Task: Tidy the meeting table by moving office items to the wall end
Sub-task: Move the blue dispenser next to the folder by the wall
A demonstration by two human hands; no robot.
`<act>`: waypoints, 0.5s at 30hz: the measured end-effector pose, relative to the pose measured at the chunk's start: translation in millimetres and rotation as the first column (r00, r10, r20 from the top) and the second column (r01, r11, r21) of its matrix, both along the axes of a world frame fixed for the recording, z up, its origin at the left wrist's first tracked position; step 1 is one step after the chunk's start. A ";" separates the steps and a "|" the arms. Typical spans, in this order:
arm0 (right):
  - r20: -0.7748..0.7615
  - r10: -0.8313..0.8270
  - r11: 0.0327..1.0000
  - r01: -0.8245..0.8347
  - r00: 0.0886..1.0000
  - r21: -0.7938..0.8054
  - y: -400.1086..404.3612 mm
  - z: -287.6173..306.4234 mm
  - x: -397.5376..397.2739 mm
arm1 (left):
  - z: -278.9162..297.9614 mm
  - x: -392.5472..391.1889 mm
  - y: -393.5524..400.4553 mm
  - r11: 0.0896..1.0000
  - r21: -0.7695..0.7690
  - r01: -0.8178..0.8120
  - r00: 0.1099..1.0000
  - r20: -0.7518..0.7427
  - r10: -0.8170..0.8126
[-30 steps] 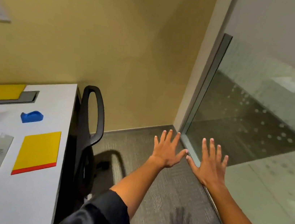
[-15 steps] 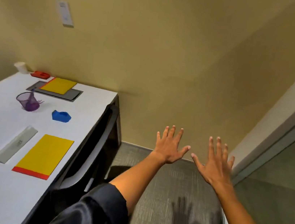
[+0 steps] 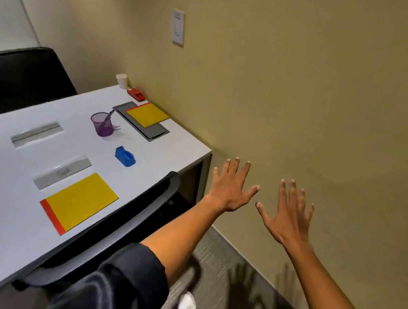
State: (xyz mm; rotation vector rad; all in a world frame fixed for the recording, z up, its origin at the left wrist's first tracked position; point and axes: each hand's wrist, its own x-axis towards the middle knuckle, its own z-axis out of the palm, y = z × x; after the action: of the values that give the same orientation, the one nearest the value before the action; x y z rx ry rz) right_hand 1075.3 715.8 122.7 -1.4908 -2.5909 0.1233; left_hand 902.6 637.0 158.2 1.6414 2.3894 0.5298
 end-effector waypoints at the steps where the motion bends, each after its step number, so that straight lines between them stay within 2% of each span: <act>1: 0.001 0.030 1.000 -0.030 1.000 0.003 19.5 -2.8 -19.6 | -4.1 -18.0 14.7 0.999 -0.006 -0.034 0.999 -0.004 0.034; 9: -0.003 0.220 0.974 -0.219 0.976 -0.060 112.7 -19.4 -156.3 | -20.5 -147.5 87.0 0.963 -0.035 -0.266 0.960 0.080 0.268; 15: 0.007 0.442 0.893 -0.438 0.897 -0.106 139.4 -24.9 -273.3 | -35.2 -231.8 73.6 0.875 -0.081 -0.477 0.868 0.111 0.483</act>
State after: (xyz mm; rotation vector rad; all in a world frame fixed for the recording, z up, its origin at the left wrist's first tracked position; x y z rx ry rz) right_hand 802.1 855.2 97.9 -0.9043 -2.9426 0.2873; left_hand 670.9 710.5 123.0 0.9410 2.6835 0.6211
